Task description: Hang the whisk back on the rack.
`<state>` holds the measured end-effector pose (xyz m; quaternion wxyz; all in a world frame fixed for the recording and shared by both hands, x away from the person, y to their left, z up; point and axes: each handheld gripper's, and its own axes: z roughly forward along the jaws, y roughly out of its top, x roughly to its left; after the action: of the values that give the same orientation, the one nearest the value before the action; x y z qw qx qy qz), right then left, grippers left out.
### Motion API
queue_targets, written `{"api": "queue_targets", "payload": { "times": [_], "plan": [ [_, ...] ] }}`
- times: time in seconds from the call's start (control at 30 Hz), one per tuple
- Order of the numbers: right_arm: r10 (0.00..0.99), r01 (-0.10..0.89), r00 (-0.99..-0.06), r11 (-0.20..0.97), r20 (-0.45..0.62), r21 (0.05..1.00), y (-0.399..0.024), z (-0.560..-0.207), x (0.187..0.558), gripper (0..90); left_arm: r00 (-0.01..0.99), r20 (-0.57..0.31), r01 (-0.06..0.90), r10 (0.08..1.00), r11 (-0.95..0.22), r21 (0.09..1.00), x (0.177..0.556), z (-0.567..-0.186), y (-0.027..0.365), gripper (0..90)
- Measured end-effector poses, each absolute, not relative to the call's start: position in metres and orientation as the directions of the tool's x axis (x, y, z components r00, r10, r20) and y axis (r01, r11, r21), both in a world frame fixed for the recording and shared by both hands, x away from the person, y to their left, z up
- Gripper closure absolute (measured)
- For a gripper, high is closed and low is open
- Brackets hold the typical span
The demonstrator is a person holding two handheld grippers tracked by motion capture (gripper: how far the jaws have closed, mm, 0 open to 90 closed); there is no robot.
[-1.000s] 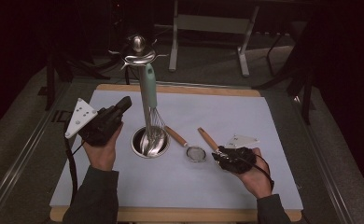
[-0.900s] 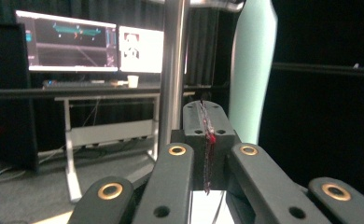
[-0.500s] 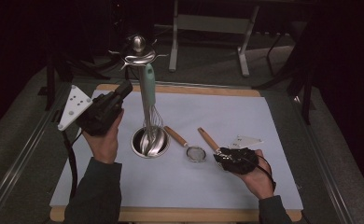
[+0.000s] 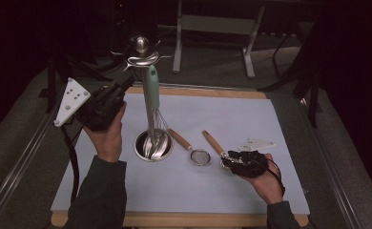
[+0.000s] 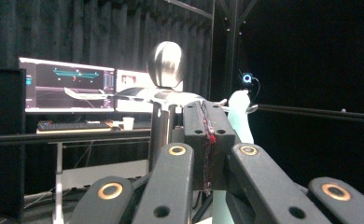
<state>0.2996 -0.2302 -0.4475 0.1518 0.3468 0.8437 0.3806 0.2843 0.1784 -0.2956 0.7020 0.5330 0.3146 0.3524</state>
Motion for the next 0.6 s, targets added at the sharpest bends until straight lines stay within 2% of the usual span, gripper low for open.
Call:
{"api": "queue_targets", "payload": {
  "times": [0.6],
  "plan": [
    [0.708,0.471,-0.707,0.463,0.007,0.751,-0.2336,-0.4474,0.2985,59.2,0.512,-0.060,-0.162,0.857,0.166,0.973,0.2914,-0.2917,0.1852,90.0]
  ]
}}
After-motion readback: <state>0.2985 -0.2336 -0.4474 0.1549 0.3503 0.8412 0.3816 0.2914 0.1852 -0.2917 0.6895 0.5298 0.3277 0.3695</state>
